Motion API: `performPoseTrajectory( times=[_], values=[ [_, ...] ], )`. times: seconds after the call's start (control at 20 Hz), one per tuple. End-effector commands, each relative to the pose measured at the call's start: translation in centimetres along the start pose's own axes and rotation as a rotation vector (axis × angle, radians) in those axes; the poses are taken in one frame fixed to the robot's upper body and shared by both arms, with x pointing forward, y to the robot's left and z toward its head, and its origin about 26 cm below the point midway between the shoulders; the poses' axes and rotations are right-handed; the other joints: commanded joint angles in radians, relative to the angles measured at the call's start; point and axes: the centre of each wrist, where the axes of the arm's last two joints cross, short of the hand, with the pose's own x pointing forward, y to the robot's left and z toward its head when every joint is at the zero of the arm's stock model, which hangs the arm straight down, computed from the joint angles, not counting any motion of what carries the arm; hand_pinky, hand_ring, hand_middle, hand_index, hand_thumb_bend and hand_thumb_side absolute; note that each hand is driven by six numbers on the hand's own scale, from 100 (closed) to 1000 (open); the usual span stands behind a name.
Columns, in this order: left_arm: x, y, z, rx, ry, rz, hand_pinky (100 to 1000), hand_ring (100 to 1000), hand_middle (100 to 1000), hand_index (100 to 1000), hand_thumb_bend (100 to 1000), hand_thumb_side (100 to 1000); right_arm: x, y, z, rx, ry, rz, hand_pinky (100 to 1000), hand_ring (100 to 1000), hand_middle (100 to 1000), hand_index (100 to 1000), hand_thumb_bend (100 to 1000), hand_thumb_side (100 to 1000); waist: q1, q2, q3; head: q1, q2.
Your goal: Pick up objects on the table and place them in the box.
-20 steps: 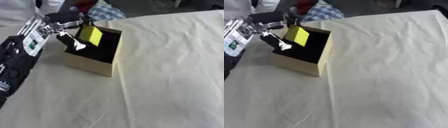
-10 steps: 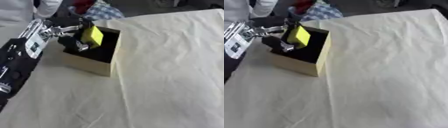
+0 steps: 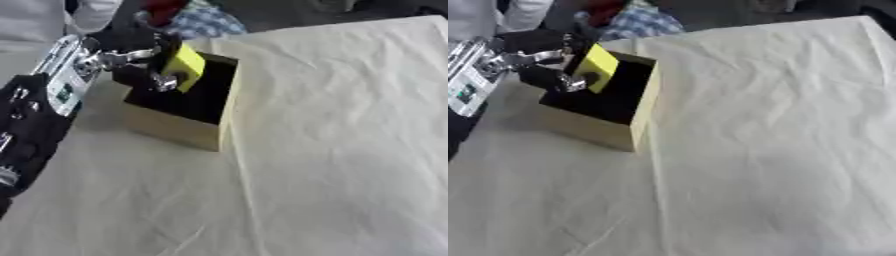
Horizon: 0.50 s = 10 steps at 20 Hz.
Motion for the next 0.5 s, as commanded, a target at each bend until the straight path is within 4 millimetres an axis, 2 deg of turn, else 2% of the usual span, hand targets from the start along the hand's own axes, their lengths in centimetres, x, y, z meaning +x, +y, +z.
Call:
performPoseTrajectory(
  times=[0.05, 0.1, 0.15, 0.3, 0.35, 0.4, 0.45, 0.5],
  values=[
    [0.11, 1.61, 0.27, 0.032, -0.002, -0.023, 857, 923, 875, 931, 211, 904, 0.42, -0.33, -0.48, -0.003, -0.019, 0.0, 595, 658, 501, 697, 100, 910, -0.005, -0.023, 0.0, -0.002, 0.007],
    [0.21, 1.67, 0.19, 0.032, -0.005, -0.027, 844, 915, 866, 920, 146, 525, 0.42, -0.33, -0.47, -0.004, -0.019, 0.0, 595, 658, 501, 697, 100, 910, -0.005, -0.023, 0.0, -0.002, 0.007],
    [0.3, 1.67, 0.1, 0.031, -0.008, -0.026, 836, 910, 864, 915, 152, 224, 0.42, -0.33, -0.46, -0.004, -0.018, 0.0, 595, 658, 501, 697, 100, 910, -0.005, -0.023, 0.0, -0.002, 0.008],
    [0.4, 1.61, -0.17, 0.019, -0.019, -0.007, 846, 918, 884, 915, 121, 203, 0.42, -0.31, -0.45, -0.005, -0.017, -0.003, 595, 658, 501, 697, 100, 910, -0.005, -0.024, 0.0, -0.003, 0.01],
    [0.36, 1.61, -0.19, 0.018, -0.019, 0.004, 859, 924, 891, 925, 105, 322, 0.41, -0.31, -0.44, -0.005, -0.016, -0.003, 595, 658, 501, 697, 100, 910, -0.006, -0.024, 0.001, -0.003, 0.01],
    [0.31, 1.7, -0.16, 0.024, -0.017, 0.013, 872, 929, 895, 935, 271, 893, 0.4, -0.33, -0.42, -0.006, -0.016, -0.003, 595, 658, 501, 696, 100, 910, -0.006, -0.024, 0.001, -0.003, 0.011],
    [0.27, 1.88, -0.08, 0.036, -0.011, 0.017, 888, 933, 892, 937, 400, 1000, 0.39, -0.34, -0.4, -0.007, -0.015, -0.003, 595, 657, 500, 696, 100, 909, -0.006, -0.025, 0.001, -0.003, 0.011],
    [0.26, 2.04, -0.02, 0.048, -0.003, 0.016, 893, 935, 886, 935, 423, 1000, 0.39, -0.34, -0.39, -0.007, -0.014, -0.003, 595, 657, 500, 695, 100, 909, -0.005, -0.025, 0.002, -0.003, 0.012]
  ],
)
